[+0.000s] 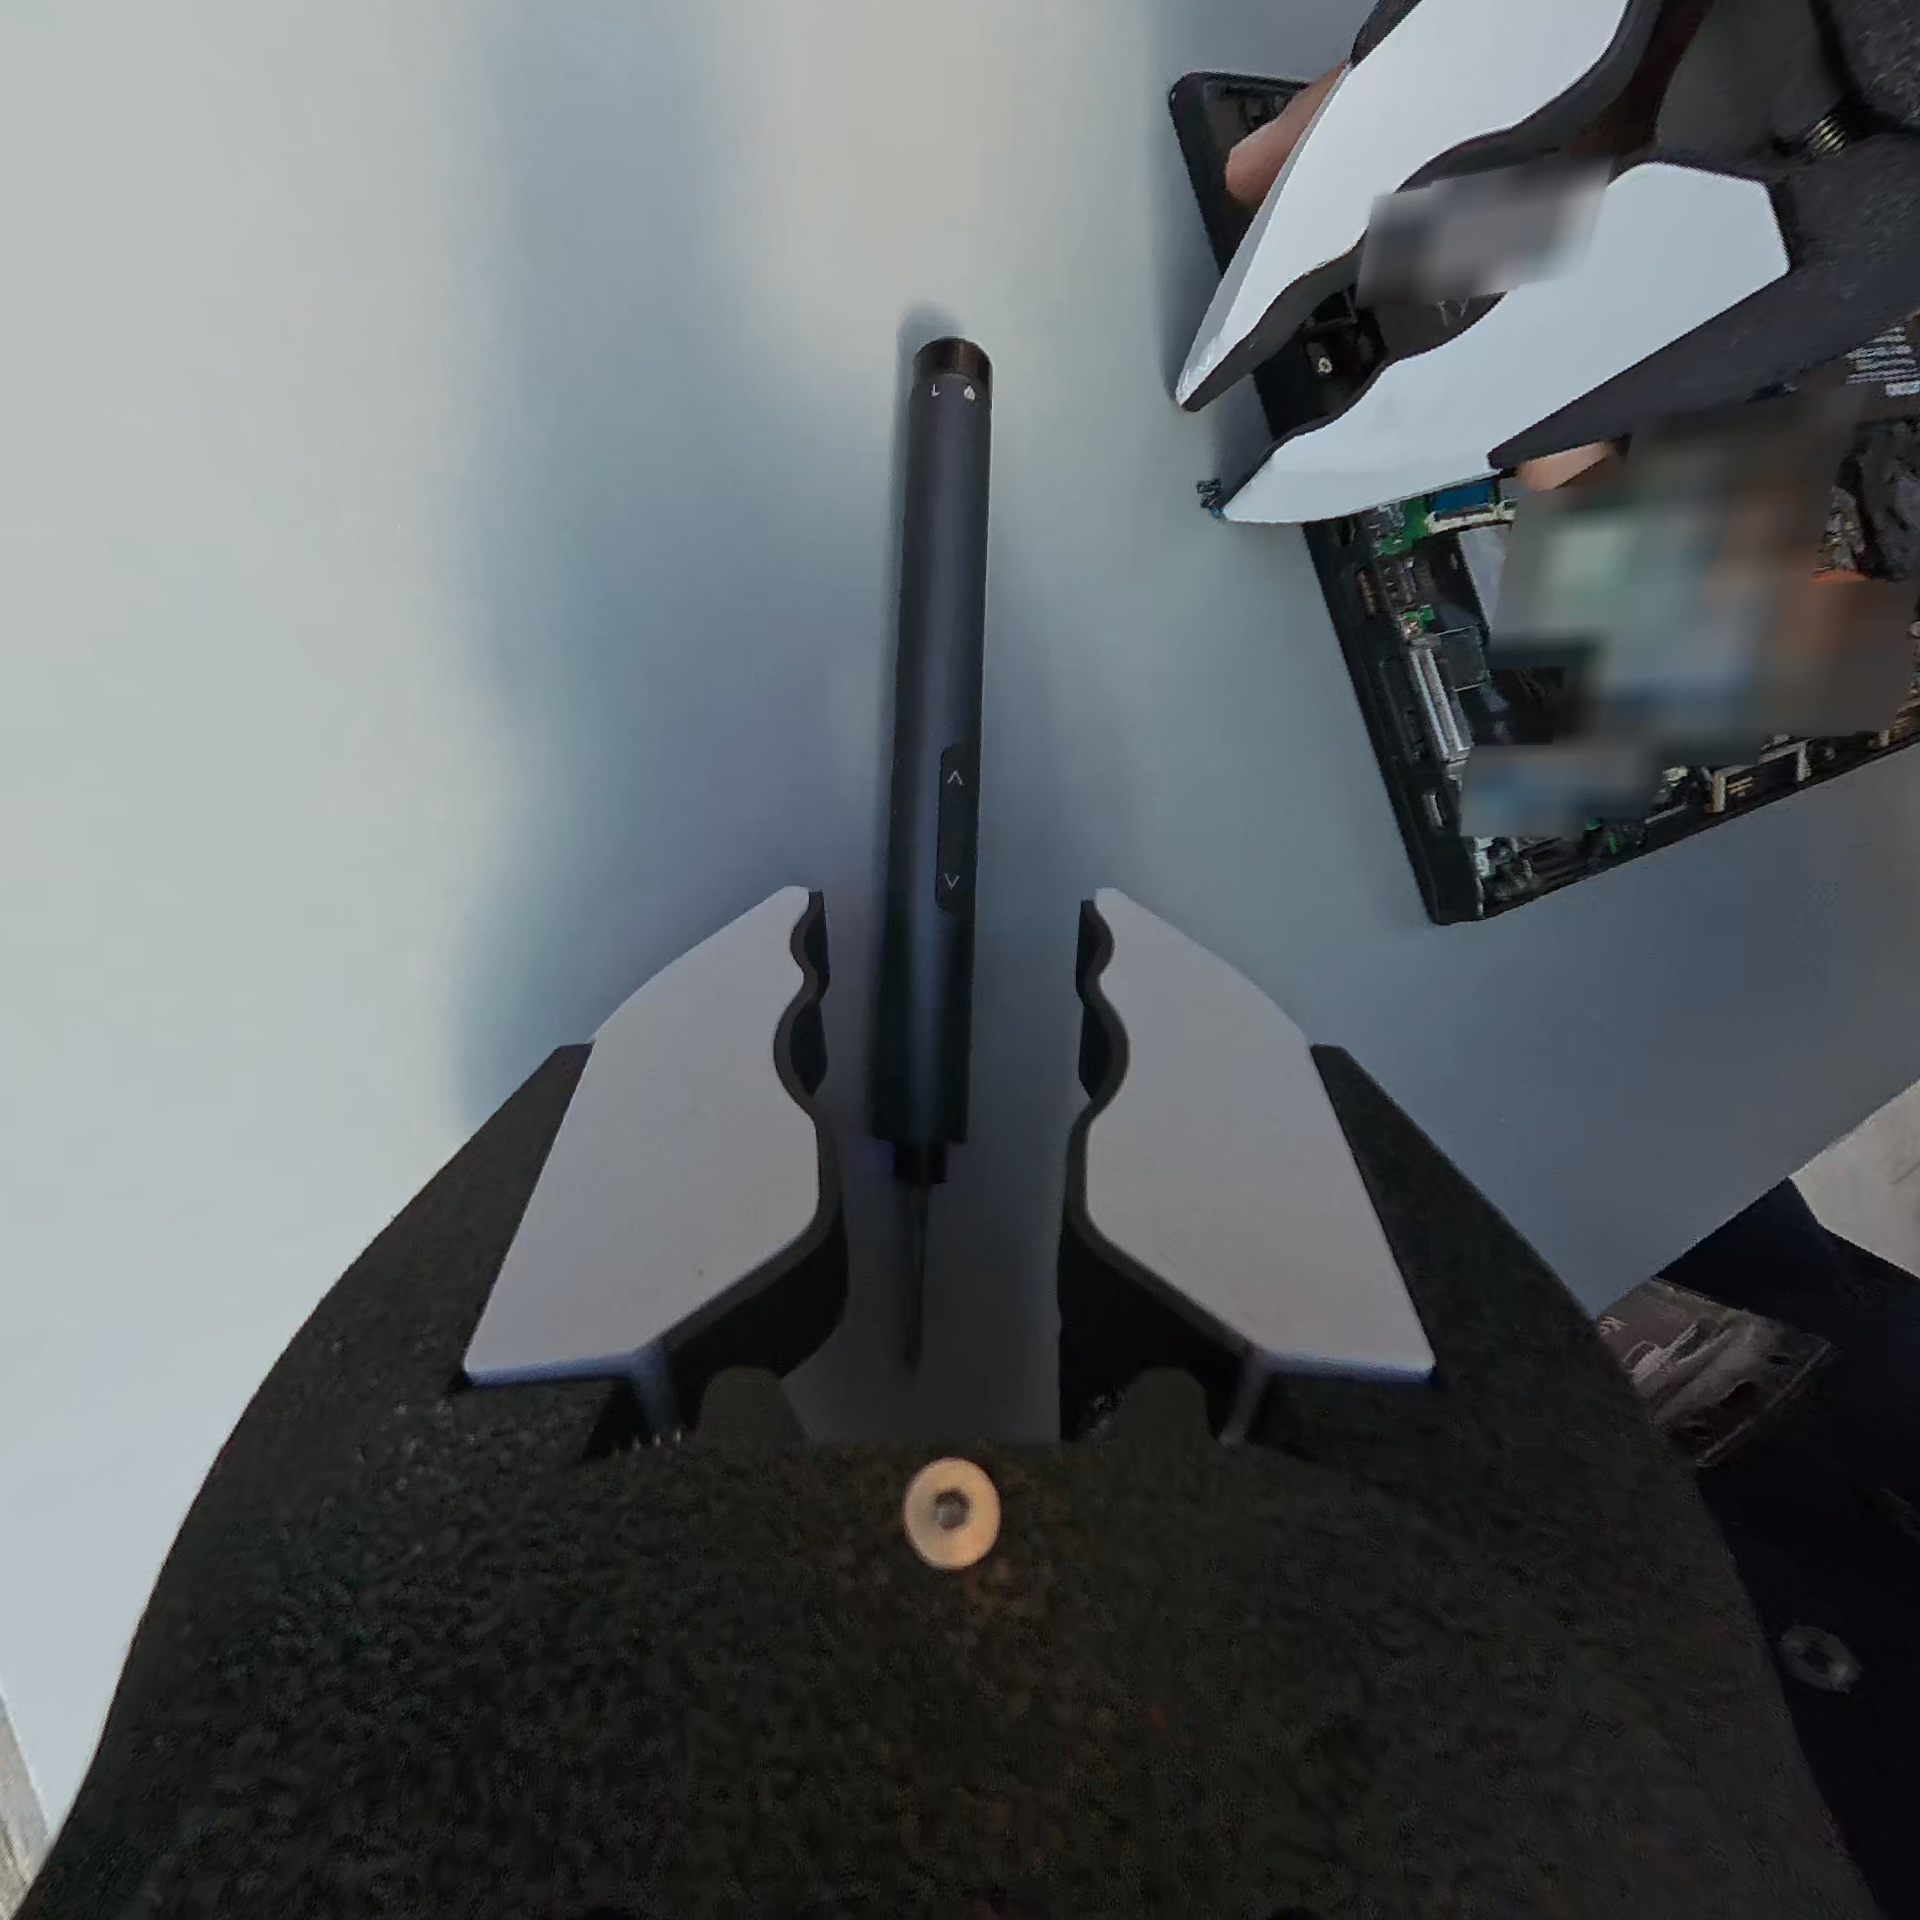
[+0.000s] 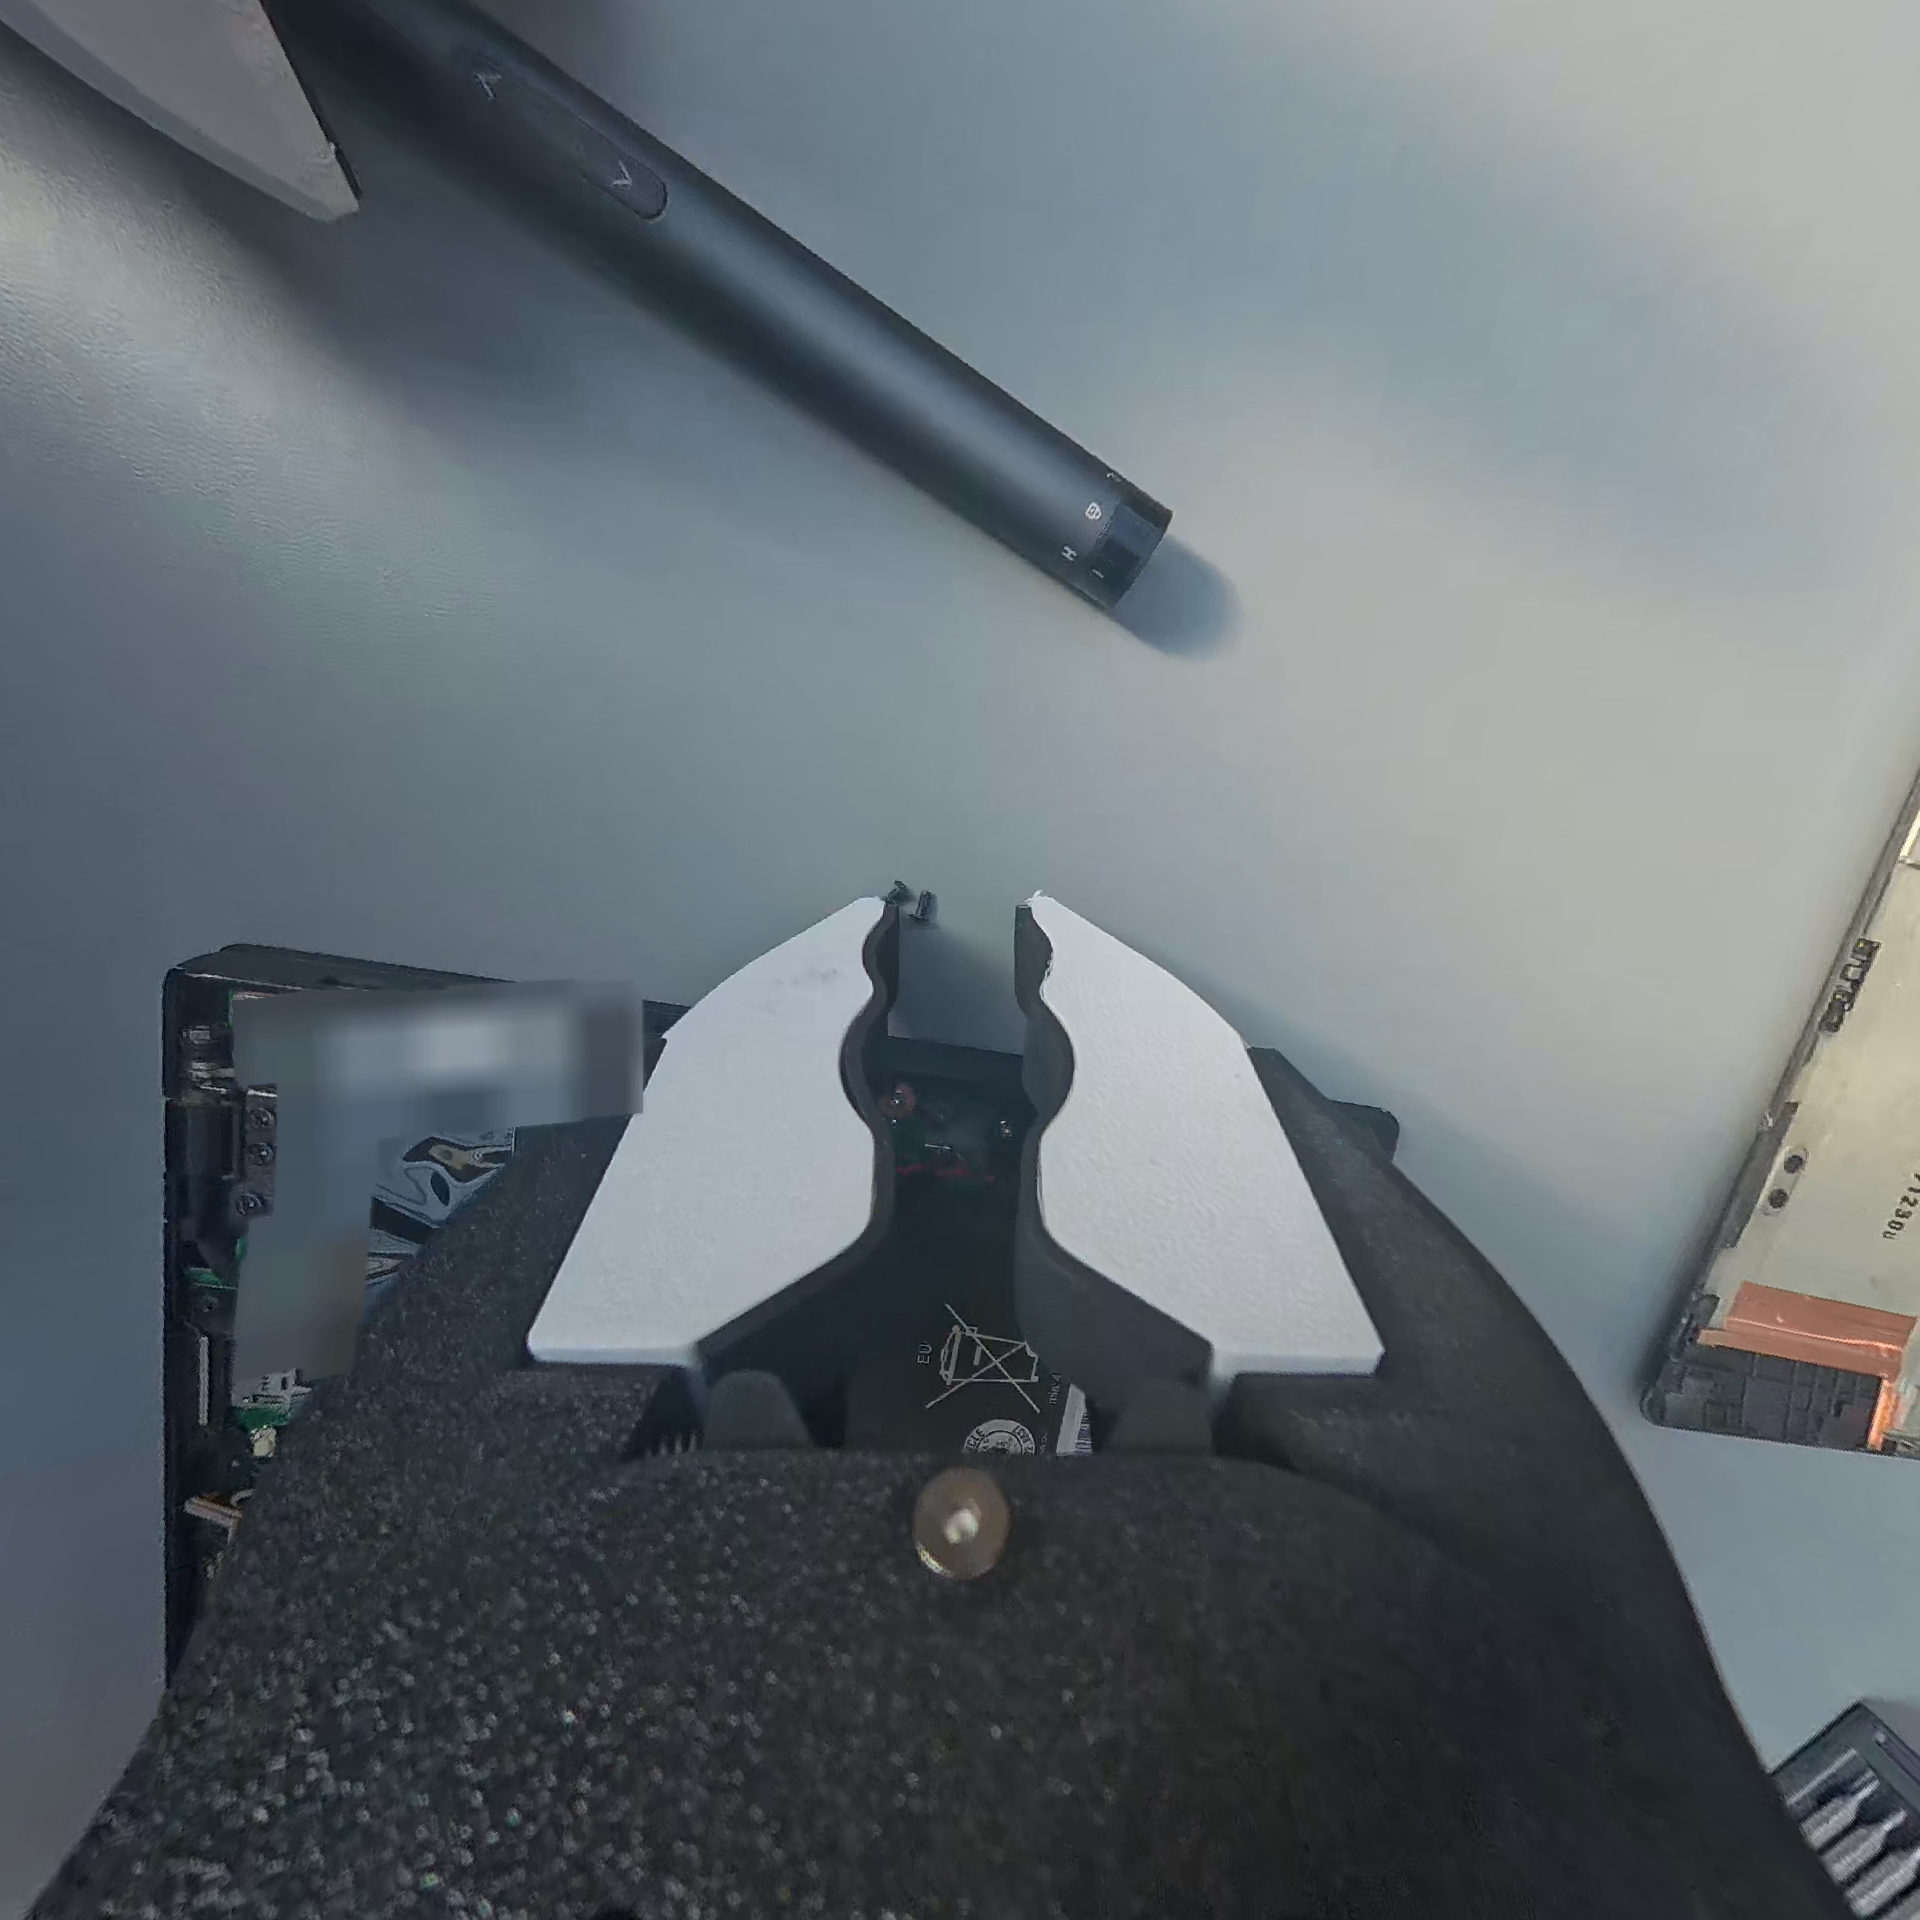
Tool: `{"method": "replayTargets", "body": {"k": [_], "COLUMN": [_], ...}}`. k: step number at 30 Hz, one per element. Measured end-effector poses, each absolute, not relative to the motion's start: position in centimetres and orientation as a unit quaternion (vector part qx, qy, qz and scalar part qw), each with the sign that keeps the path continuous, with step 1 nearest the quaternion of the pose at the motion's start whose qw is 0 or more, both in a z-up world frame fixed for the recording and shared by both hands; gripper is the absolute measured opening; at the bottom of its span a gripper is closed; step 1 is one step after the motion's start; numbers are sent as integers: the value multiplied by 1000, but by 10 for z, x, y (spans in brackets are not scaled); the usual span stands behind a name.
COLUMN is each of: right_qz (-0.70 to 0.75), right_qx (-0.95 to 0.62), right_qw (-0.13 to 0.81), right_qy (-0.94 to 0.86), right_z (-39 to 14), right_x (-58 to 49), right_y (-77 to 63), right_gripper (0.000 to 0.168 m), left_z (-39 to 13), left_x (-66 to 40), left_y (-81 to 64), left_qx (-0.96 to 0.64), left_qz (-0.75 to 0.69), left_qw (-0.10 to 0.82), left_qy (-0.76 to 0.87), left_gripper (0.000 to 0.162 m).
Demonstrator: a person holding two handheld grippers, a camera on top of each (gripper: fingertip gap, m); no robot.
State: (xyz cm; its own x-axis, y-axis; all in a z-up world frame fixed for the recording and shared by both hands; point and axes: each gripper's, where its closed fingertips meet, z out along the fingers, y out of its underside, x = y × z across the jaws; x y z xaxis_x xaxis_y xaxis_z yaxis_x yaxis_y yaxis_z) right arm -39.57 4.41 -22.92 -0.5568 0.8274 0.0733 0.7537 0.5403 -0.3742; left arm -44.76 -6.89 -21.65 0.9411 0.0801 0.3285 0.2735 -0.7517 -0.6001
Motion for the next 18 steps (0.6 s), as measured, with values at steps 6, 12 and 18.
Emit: {"method": "replayTargets", "body": {"k": [6,12,18], "right_qz": [156,157,151], "right_qx": [-456,-456,-449], "right_qw": [112,103,94], "right_qy": [-869,-870,-876], "right_z": [-230,-230,-231], "right_x": [-396,-396,-398], "right_y": [42,41,40], "right_gripper": [13,9,3], "left_z": [-214,-212,-211], "left_x": [-446,-442,-445], "left_y": [-65,-64,-64], "left_qx": [-920,-914,-912], "left_qz": [-165,-186,-188], "left_qw": [345,352,357], "left_qy": [-81,-78,-73], "left_gripper": [42,40,40]}}
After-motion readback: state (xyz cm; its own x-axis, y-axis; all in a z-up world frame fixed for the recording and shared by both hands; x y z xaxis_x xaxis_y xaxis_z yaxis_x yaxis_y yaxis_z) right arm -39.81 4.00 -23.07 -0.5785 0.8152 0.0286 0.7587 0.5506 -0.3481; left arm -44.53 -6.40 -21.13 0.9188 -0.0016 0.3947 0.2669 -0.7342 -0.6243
